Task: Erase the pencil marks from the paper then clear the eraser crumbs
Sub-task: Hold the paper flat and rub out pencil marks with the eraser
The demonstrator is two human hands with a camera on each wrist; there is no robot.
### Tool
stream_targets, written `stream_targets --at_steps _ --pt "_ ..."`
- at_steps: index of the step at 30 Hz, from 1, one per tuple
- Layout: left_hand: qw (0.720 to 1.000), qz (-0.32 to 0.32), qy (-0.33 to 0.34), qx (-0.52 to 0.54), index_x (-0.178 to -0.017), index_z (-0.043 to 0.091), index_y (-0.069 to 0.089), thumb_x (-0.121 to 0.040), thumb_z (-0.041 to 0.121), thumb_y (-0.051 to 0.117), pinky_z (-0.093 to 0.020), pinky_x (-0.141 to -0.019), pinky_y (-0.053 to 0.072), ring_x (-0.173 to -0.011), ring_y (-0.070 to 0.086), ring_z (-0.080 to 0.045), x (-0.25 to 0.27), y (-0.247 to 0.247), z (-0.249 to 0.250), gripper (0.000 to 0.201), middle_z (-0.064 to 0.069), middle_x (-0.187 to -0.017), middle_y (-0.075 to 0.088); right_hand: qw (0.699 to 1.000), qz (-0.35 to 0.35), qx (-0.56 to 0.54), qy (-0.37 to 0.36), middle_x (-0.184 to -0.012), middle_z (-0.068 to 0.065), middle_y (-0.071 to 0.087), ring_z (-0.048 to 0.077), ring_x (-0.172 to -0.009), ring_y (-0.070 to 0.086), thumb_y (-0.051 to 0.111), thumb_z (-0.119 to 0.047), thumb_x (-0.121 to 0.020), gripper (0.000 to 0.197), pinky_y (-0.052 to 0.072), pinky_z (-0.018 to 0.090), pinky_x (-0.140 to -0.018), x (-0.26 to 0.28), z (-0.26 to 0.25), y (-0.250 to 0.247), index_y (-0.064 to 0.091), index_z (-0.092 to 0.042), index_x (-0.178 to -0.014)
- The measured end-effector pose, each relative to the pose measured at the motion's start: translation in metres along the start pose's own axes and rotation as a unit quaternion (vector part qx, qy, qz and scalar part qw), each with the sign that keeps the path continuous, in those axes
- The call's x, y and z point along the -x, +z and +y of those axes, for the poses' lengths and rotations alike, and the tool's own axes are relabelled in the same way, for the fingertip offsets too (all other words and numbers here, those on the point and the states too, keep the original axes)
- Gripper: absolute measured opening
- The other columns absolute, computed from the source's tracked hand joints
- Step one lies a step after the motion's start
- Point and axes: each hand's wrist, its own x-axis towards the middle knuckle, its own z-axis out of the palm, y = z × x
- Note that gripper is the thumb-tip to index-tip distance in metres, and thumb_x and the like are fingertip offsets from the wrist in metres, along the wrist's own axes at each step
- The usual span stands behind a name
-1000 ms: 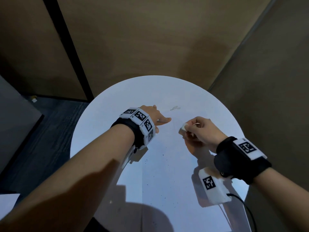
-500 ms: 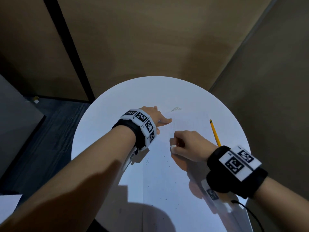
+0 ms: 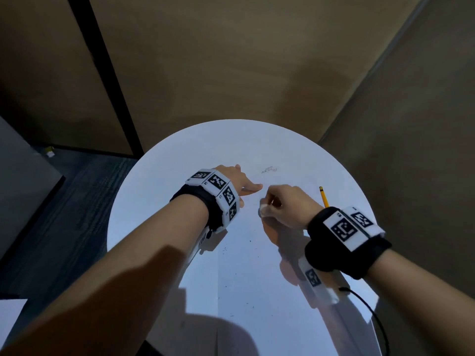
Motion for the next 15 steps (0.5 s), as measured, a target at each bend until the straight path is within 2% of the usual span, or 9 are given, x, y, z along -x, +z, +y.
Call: stream_targets --at_steps 2,3,6,8,9,10,12,13,15 --pt "1.0 -0.002 -0.006 -0.004 -0.147 0.044 0.017 -0.099 0.02 0.047 -0.032 -0.093 0.042 -0.127 0.046 -0.034 0.0 0.001 0.0 0.062 -0.017 -0.158 0.002 0.998 0.062 -0.025 0.011 -0.089 0.001 0.06 0.014 -0.08 0.049 0.058 -0.019 -0.089 0.009 0.033 0.022 -0.06 -0.006 -0.004 0.006 0.057 -0.011 -0.089" --pt "1.0 -0.005 -0.01 -0.004 -0.148 0.042 0.017 -0.1 0.024 0.044 -0.034 -0.094 0.041 -0.127 0.045 -0.035 0.0 0.0 0.0 0.058 -0.016 -0.158 0.001 0.997 0.07 -0.012 0.01 -0.091 0.002 0.06 0.015 -0.081 0.047 0.056 -0.019 -0.091 0.009 0.032 0.023 -0.063 -0.005 -0.003 0.01 0.057 -0.01 -0.091" --pt "0.999 -0.007 -0.025 0.023 -0.151 0.031 0.02 -0.102 0.028 0.034 -0.033 -0.094 0.04 -0.125 0.047 -0.034 0.001 -0.003 0.003 0.051 -0.015 -0.158 -0.001 0.999 0.01 0.046 -0.016 -0.077 -0.009 0.048 0.013 -0.078 0.043 0.052 -0.021 -0.093 0.012 0.027 0.019 -0.053 0.005 -0.002 0.013 0.046 -0.018 -0.082" --pt "0.999 -0.007 -0.026 0.03 -0.15 0.032 0.02 -0.102 0.028 0.035 -0.032 -0.093 0.04 -0.126 0.047 -0.034 0.001 -0.003 0.003 0.05 -0.015 -0.158 -0.001 0.997 -0.043 0.061 -0.019 -0.071 -0.012 0.044 0.012 -0.074 0.044 0.056 -0.021 -0.091 0.023 0.028 0.013 -0.051 0.007 -0.004 0.005 0.043 -0.022 -0.071" --pt "0.999 -0.008 -0.021 0.025 -0.15 0.035 0.02 -0.101 0.026 0.038 -0.032 -0.093 0.04 -0.127 0.046 -0.034 0.001 -0.002 0.002 0.052 -0.015 -0.158 0.0 0.997 -0.049 0.058 -0.018 -0.07 -0.013 0.045 0.011 -0.073 0.045 0.058 -0.021 -0.089 0.026 0.03 0.012 -0.051 0.004 -0.005 0.001 0.043 -0.024 -0.068" --pt "1.0 -0.007 -0.014 0.012 -0.149 0.04 0.02 -0.1 0.023 0.043 -0.032 -0.093 0.041 -0.127 0.045 -0.035 0.0 -0.002 0.002 0.056 -0.016 -0.158 0.001 0.999 -0.031 0.042 -0.015 -0.071 -0.013 0.047 0.012 -0.075 0.047 0.059 -0.02 -0.089 0.026 0.032 0.011 -0.052 -0.001 -0.005 -0.001 0.045 -0.023 -0.067" --pt "1.0 -0.008 -0.011 -0.008 -0.147 0.043 0.021 -0.099 0.022 0.046 -0.035 -0.095 0.041 -0.129 0.043 -0.037 -0.001 -0.001 0.001 0.058 -0.017 -0.158 0.003 0.999 0.037 -0.003 -0.001 -0.081 -0.004 0.057 0.019 -0.084 0.053 0.059 -0.018 -0.088 0.013 0.035 0.014 -0.056 -0.012 -0.007 0.001 0.054 -0.016 -0.076" --pt "1.0 -0.011 -0.015 -0.006 -0.147 0.042 0.021 -0.1 0.026 0.045 -0.036 -0.096 0.041 -0.129 0.042 -0.037 -0.001 -0.001 0.002 0.055 -0.017 -0.158 0.003 0.998 0.064 -0.01 0.008 -0.088 0.002 0.06 0.021 -0.089 0.055 0.058 -0.018 -0.089 0.008 0.035 0.02 -0.061 -0.014 -0.008 0.004 0.056 -0.013 -0.083" --pt "1.0 -0.011 -0.026 0.012 -0.148 0.034 0.026 -0.101 0.03 0.039 -0.036 -0.096 0.04 -0.13 0.042 -0.036 -0.001 -0.002 0.003 0.05 -0.016 -0.158 0.002 0.998 0.069 0.013 -0.002 -0.088 0.002 0.057 0.021 -0.086 0.051 0.053 -0.018 -0.091 0.006 0.03 0.02 -0.064 -0.01 -0.007 0.01 0.051 -0.014 -0.087"
